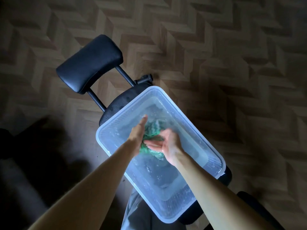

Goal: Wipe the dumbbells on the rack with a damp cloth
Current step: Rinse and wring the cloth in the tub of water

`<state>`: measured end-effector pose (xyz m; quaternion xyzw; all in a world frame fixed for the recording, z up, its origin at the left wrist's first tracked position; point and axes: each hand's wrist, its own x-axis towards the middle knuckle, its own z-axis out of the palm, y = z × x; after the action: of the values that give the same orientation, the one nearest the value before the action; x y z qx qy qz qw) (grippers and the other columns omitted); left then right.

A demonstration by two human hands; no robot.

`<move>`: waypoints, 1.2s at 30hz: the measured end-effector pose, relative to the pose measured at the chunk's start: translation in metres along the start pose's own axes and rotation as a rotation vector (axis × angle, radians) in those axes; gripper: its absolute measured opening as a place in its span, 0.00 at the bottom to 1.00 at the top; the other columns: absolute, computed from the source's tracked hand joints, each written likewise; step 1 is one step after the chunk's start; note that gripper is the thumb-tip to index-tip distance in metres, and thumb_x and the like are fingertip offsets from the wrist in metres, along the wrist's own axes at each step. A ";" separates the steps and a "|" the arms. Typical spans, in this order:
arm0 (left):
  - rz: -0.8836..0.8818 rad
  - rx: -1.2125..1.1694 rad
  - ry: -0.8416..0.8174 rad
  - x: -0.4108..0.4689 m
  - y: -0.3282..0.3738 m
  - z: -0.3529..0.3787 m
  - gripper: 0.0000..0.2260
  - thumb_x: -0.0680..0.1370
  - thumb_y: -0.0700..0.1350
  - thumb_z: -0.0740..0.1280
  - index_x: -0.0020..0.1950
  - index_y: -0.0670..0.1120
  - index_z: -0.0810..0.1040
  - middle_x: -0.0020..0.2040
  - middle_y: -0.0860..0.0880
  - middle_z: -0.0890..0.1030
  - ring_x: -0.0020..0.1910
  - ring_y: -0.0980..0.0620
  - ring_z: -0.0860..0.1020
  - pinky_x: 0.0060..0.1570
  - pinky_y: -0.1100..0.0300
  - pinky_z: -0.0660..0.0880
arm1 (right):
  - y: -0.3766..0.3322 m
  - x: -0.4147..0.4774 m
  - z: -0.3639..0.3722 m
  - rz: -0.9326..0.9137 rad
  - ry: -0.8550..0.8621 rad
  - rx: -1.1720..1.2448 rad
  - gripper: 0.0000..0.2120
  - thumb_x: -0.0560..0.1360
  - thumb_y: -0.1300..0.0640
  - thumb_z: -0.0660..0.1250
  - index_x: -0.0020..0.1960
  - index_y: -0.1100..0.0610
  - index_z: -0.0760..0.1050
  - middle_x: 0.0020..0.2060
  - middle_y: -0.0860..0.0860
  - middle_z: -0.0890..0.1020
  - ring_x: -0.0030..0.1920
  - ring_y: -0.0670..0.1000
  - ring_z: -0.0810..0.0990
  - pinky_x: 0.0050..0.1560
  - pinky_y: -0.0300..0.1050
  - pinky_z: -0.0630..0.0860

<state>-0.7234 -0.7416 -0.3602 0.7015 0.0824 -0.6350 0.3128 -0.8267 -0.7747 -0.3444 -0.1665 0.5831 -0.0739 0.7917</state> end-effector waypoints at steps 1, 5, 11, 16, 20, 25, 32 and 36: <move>0.024 0.048 -0.014 0.001 -0.002 0.000 0.26 0.73 0.62 0.64 0.56 0.41 0.78 0.47 0.43 0.81 0.40 0.47 0.79 0.38 0.59 0.74 | 0.002 -0.002 0.001 0.008 -0.032 -0.065 0.14 0.76 0.67 0.50 0.41 0.63 0.73 0.29 0.59 0.82 0.29 0.54 0.82 0.33 0.43 0.81; 0.174 0.266 0.083 0.008 -0.012 0.001 0.10 0.79 0.48 0.63 0.45 0.41 0.76 0.43 0.40 0.76 0.36 0.49 0.73 0.37 0.59 0.69 | 0.006 0.007 -0.006 -0.072 0.077 -0.319 0.13 0.74 0.70 0.52 0.47 0.66 0.76 0.27 0.58 0.80 0.25 0.54 0.80 0.26 0.38 0.77; 0.119 0.365 0.113 0.013 -0.011 0.002 0.20 0.82 0.54 0.52 0.60 0.41 0.74 0.52 0.47 0.74 0.52 0.51 0.72 0.52 0.61 0.66 | 0.009 0.033 -0.008 -0.311 0.294 -0.593 0.11 0.77 0.50 0.63 0.54 0.56 0.70 0.47 0.48 0.75 0.50 0.50 0.75 0.50 0.43 0.72; 0.156 0.440 0.484 0.024 -0.009 0.004 0.22 0.82 0.53 0.54 0.61 0.36 0.73 0.61 0.36 0.75 0.62 0.38 0.72 0.58 0.53 0.67 | 0.009 0.047 -0.005 -0.432 0.326 -0.678 0.12 0.81 0.56 0.57 0.39 0.56 0.65 0.32 0.47 0.68 0.33 0.46 0.68 0.38 0.40 0.64; 0.192 0.499 0.597 0.028 -0.001 0.007 0.16 0.81 0.46 0.57 0.62 0.36 0.74 0.61 0.35 0.75 0.62 0.39 0.72 0.58 0.53 0.68 | 0.024 0.045 -0.005 -0.507 0.396 -0.679 0.18 0.80 0.60 0.54 0.31 0.55 0.60 0.28 0.48 0.64 0.29 0.45 0.62 0.30 0.41 0.57; 0.138 0.434 0.479 0.037 0.002 0.027 0.13 0.79 0.36 0.56 0.58 0.32 0.75 0.59 0.33 0.77 0.60 0.39 0.75 0.59 0.51 0.69 | 0.041 0.055 0.005 -0.423 0.427 -0.739 0.21 0.81 0.62 0.53 0.28 0.54 0.64 0.23 0.50 0.67 0.30 0.51 0.66 0.32 0.43 0.63; 0.218 0.370 0.425 0.027 0.010 0.036 0.13 0.79 0.35 0.56 0.60 0.32 0.73 0.60 0.35 0.76 0.61 0.40 0.74 0.55 0.54 0.71 | 0.039 0.058 0.006 -0.368 0.364 -0.319 0.19 0.78 0.67 0.52 0.29 0.55 0.62 0.24 0.50 0.65 0.29 0.50 0.66 0.30 0.44 0.62; 0.194 0.330 0.382 0.023 0.010 0.038 0.14 0.79 0.35 0.56 0.60 0.31 0.73 0.61 0.35 0.76 0.61 0.40 0.75 0.55 0.54 0.71 | 0.020 0.054 0.007 -0.381 0.350 -0.336 0.23 0.77 0.67 0.53 0.24 0.55 0.63 0.22 0.49 0.64 0.28 0.48 0.62 0.33 0.45 0.59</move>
<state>-0.7459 -0.7764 -0.3790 0.8548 -0.0325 -0.4629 0.2323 -0.8048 -0.7717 -0.3980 -0.3859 0.6731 -0.1512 0.6125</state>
